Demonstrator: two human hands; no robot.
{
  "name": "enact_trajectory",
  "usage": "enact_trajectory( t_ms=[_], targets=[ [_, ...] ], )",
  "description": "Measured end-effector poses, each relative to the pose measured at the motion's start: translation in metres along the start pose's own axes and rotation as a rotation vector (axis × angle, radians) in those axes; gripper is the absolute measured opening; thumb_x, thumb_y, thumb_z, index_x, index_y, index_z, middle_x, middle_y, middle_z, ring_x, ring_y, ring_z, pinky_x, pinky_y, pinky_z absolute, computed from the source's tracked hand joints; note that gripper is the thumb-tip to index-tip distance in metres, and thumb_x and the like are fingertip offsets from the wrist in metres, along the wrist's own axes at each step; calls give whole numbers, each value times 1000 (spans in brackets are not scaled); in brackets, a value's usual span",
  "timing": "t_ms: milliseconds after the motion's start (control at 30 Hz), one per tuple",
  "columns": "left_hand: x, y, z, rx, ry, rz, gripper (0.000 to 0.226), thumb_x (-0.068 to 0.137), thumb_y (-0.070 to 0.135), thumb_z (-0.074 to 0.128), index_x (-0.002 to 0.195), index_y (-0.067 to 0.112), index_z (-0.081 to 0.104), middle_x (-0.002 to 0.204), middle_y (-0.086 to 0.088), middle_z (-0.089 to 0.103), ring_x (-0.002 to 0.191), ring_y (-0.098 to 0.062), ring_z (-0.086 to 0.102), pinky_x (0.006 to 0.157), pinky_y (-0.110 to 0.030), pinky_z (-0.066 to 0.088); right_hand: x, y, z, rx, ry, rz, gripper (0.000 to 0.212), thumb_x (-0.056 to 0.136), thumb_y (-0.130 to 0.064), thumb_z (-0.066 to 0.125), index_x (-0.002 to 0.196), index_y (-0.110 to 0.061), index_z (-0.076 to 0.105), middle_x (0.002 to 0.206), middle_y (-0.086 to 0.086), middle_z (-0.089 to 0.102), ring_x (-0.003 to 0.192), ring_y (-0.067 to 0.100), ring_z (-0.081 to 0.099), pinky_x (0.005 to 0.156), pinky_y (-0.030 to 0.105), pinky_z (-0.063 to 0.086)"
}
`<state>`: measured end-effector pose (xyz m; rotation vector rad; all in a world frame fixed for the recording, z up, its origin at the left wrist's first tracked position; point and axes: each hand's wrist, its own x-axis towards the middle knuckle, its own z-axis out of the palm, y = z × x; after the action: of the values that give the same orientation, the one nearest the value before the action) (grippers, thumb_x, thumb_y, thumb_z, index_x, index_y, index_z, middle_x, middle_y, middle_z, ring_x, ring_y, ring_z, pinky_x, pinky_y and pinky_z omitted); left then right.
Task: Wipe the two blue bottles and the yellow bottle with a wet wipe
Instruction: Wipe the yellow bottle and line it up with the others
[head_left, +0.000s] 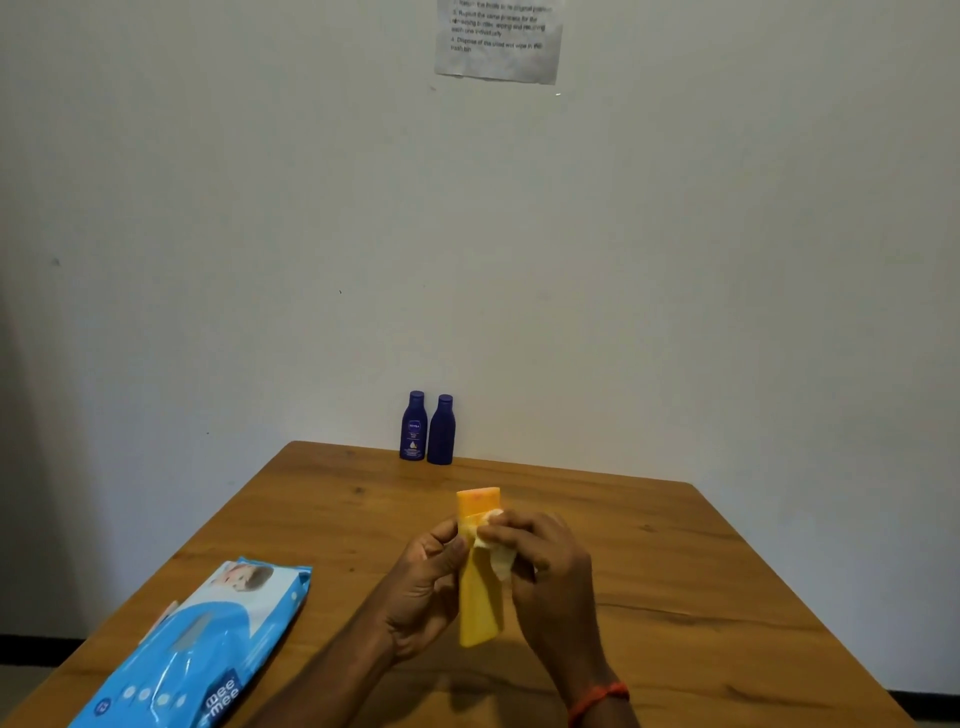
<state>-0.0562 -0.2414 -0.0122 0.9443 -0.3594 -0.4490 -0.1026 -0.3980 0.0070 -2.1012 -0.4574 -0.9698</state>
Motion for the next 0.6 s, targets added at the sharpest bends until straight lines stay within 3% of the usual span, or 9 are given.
enact_trajectory(
  t_ms=[167, 333, 400, 500, 600],
  targets=[
    [-2, 3, 3, 6, 10, -15, 74, 53, 37, 97, 116, 10, 71, 117, -20, 69, 103, -34, 67, 88, -49, 55, 1, -8, -3, -9, -59, -64, 32, 82, -30, 55, 109, -26, 71, 108, -17, 62, 105, 0, 56, 80, 19, 54],
    [-4, 1, 14, 14, -30, -24, 84, 68, 32, 91, 136, 1, 54, 115, -22, 66, 96, -30, 68, 86, -46, 55, 30, -4, -4, -63, 137, 36, 39, 79, 5, 68, 105, -24, 72, 106, -15, 61, 102, 5, 58, 81, 28, 58],
    [-3, 2, 13, -17, -17, -10, 79, 70, 29, 90, 135, 1, 56, 119, -23, 65, 103, -34, 65, 94, -51, 50, 35, -12, -4, -71, 107, -7, 34, 79, -1, 73, 103, -24, 73, 104, -16, 62, 102, 4, 56, 82, 20, 54],
    [-1, 8, 9, -11, -5, 11, 72, 63, 31, 94, 124, 5, 66, 118, -23, 66, 105, -36, 65, 95, -52, 48, 34, -24, -9, -25, -44, -163, 24, 81, -28, 64, 102, -24, 74, 105, -17, 61, 103, 1, 54, 81, 9, 48],
    [-2, 11, 10, -18, -5, 20, 77, 58, 34, 96, 125, 7, 66, 120, -22, 66, 107, -36, 64, 100, -56, 46, 25, -11, -6, -5, 29, -78, 28, 80, -13, 68, 103, -29, 71, 108, -16, 62, 106, 0, 55, 84, 21, 54]
  ],
)
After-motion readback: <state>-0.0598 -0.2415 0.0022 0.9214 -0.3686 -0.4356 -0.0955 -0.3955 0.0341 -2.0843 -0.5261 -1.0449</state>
